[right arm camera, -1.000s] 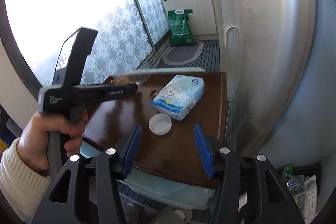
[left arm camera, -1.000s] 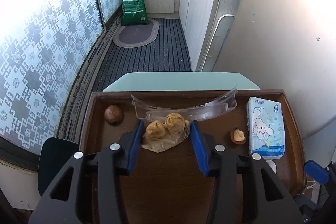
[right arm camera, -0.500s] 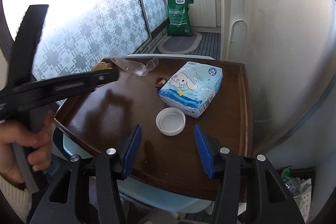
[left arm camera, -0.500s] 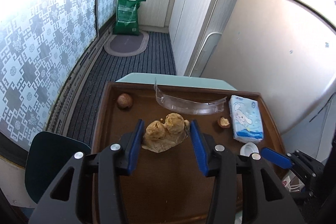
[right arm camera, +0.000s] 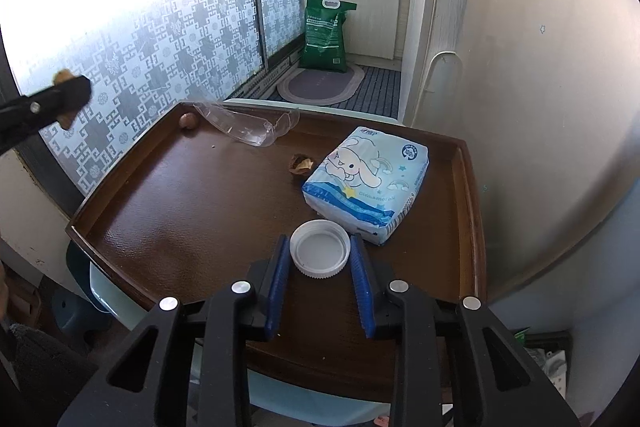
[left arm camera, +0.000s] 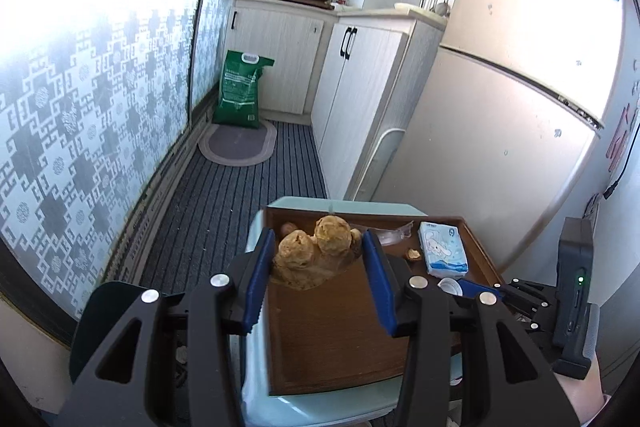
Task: Collect trash
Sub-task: 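Carry the buns and the white cap with both tools over the bin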
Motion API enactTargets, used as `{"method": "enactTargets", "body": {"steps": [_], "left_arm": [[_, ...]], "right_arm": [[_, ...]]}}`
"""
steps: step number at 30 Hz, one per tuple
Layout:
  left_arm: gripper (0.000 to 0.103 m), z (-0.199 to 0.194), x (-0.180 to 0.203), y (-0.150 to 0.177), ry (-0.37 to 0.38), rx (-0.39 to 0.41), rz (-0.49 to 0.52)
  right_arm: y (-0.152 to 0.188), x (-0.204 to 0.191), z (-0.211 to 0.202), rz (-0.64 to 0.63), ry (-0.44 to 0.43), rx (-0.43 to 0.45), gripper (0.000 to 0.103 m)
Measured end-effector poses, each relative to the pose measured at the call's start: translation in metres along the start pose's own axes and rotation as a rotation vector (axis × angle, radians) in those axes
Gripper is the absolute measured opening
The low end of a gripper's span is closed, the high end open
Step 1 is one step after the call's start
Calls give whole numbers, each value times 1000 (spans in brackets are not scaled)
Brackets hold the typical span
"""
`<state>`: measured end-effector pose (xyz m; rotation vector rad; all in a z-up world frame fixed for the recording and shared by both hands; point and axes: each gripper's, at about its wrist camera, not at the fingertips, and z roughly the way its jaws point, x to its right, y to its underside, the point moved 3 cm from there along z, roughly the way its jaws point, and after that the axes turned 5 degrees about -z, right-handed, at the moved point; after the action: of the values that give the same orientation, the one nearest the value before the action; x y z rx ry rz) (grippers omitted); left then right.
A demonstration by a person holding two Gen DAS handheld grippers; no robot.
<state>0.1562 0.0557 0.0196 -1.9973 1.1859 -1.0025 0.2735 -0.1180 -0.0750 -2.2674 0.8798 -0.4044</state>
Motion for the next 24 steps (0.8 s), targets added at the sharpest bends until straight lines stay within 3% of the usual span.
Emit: {"method": "enactTargets", "body": {"steps": [9,18,24], "left_arm": [[48,-18,-44,-1,-33,20,13],[48,-36,-108,-2,-115,37,-31],[48,-41,-147,8,-171,6,-48]], "right_arm": [[-26,-23,-30,19,-107,72,30],[-54,-86,-25,-43,-205,85,31],[-67,-127,-23,-90,-256,89,31]]}}
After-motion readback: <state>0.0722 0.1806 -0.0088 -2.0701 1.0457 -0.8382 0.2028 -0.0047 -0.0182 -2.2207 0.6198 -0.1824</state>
